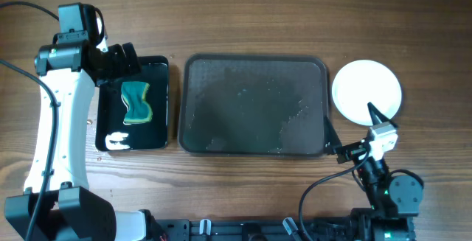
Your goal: Clean dirty plates on tray and stack at the side
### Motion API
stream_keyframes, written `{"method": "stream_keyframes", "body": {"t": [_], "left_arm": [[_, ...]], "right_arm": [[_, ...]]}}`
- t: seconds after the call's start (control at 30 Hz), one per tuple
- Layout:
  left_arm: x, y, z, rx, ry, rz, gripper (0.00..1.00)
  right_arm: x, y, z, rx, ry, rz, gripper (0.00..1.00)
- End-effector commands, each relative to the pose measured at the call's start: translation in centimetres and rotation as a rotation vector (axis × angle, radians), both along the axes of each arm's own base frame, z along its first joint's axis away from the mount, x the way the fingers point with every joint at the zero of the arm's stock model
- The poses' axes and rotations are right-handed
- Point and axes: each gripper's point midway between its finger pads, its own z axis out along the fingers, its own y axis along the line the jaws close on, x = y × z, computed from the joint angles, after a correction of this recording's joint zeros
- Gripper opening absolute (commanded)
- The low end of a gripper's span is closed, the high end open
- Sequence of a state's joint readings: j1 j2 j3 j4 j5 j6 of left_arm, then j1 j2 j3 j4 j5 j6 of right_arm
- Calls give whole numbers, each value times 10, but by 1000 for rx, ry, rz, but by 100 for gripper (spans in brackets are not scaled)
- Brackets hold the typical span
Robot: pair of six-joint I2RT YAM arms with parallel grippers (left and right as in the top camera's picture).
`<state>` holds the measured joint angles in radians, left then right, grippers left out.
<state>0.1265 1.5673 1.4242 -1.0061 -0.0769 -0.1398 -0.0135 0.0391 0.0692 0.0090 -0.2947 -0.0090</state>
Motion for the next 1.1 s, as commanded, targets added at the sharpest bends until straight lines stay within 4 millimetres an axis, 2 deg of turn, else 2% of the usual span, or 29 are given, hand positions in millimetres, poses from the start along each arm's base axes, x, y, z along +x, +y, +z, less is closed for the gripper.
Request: {"method": "stream_keyframes", "body": {"t": [0.0, 0.1, 0.73, 0.83, 0.9, 0.97, 1.07], "left_arm": [[0, -1, -1, -13, 0, 8, 100], [1, -1, -1, -13, 0, 7, 100], [0, -1, 1, -12, -5, 8, 100], [-10, 2, 20, 22, -37, 3, 100], [-13, -2, 44, 20, -122, 5, 100], [-11, -11, 76, 21, -267, -23, 100], [-15, -24, 112, 28, -457, -67, 100]], "right_arm": [[2, 0, -18, 67, 26, -1, 100], [2, 0, -19, 135, 51, 0, 100], [2, 0, -21, 137, 60, 0, 100], [2, 0, -21, 138, 60, 0, 100], [2, 0, -21, 137, 60, 0, 100], [2, 0, -21, 137, 60, 0, 100], [2, 0, -21, 137, 60, 0, 100]]}}
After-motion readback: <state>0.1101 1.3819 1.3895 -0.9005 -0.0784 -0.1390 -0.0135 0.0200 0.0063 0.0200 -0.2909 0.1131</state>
